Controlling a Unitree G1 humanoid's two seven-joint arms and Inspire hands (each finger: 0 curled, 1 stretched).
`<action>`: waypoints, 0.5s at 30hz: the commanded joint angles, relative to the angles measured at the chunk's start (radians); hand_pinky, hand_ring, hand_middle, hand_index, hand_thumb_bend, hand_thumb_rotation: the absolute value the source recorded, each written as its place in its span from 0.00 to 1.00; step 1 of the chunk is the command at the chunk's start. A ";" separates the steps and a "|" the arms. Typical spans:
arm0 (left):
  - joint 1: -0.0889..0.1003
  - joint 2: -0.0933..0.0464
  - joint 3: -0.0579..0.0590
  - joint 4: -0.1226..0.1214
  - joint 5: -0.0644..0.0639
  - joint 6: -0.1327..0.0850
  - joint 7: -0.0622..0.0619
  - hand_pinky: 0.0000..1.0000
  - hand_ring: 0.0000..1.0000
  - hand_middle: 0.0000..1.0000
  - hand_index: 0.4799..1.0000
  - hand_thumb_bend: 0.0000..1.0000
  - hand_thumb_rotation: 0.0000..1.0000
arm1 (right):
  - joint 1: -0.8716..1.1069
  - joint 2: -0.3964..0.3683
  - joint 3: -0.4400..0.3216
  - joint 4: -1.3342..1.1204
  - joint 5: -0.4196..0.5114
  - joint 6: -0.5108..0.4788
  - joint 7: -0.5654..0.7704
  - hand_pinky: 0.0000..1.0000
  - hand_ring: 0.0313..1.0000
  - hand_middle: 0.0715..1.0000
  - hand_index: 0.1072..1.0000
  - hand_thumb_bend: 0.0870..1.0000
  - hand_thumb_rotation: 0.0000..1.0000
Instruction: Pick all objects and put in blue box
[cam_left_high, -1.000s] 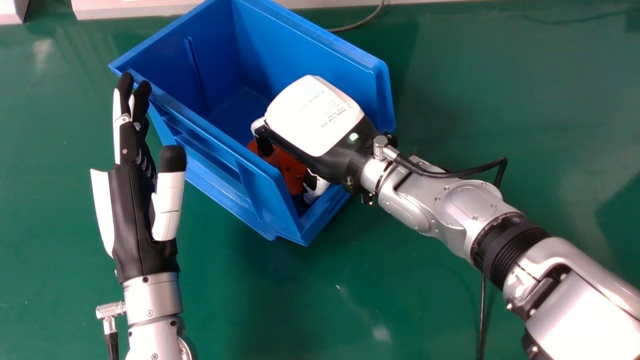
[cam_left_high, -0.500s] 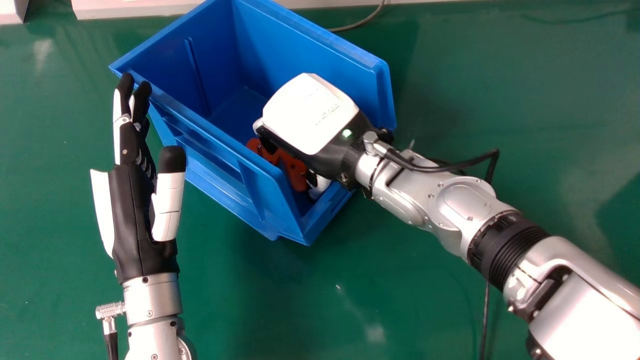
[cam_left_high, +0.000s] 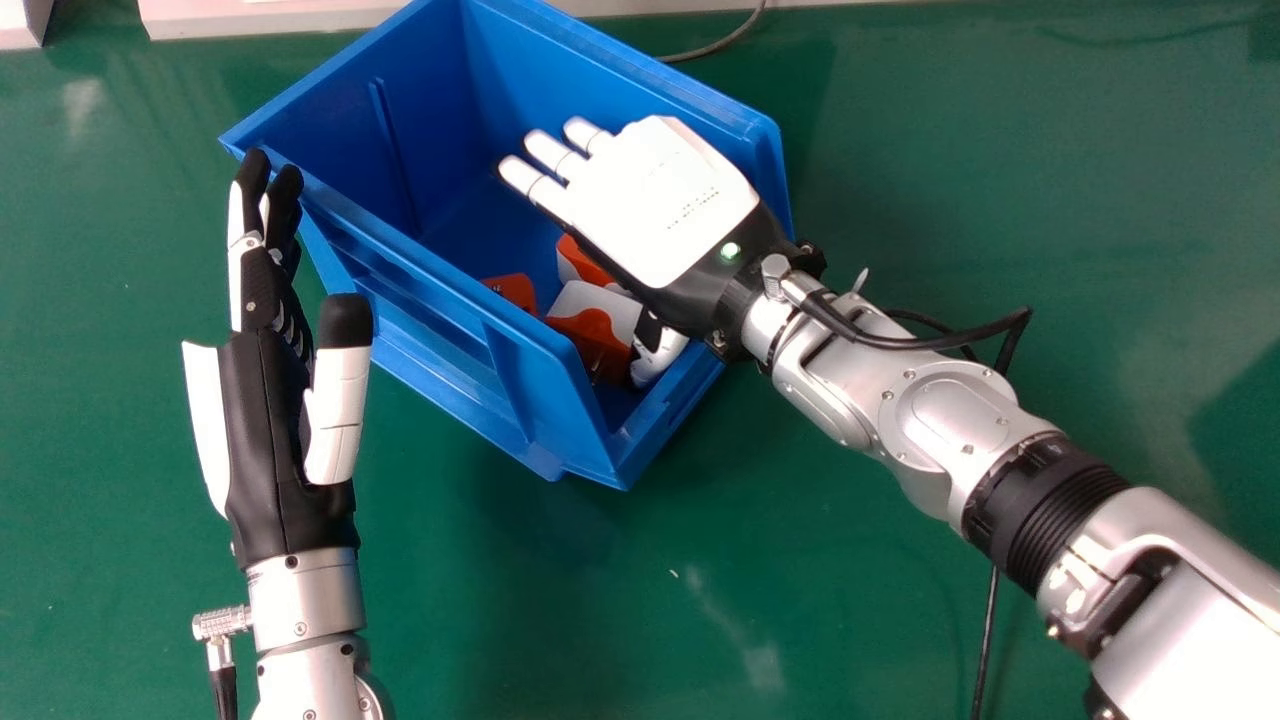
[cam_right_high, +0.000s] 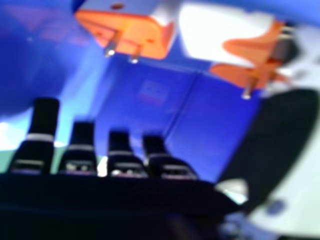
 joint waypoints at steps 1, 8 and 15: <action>-0.006 -0.001 -0.008 -0.014 -0.002 -0.015 -0.005 0.98 0.96 0.95 0.92 0.95 0.94 | 0.004 -0.009 -0.017 -0.018 0.014 -0.003 -0.038 0.99 0.99 0.99 0.99 0.99 0.39; 0.000 -0.006 -0.009 -0.015 0.001 -0.027 -0.004 0.99 0.96 0.95 0.91 0.94 0.94 | 0.070 -0.031 -0.091 -0.127 0.067 -0.014 -0.093 1.00 1.00 1.00 1.00 1.00 0.42; 0.010 -0.004 -0.008 -0.025 -0.005 -0.029 -0.007 0.98 0.96 0.95 0.92 0.94 0.94 | 0.238 -0.079 -0.226 -0.376 0.179 -0.077 -0.146 1.00 1.00 1.00 1.00 1.00 0.43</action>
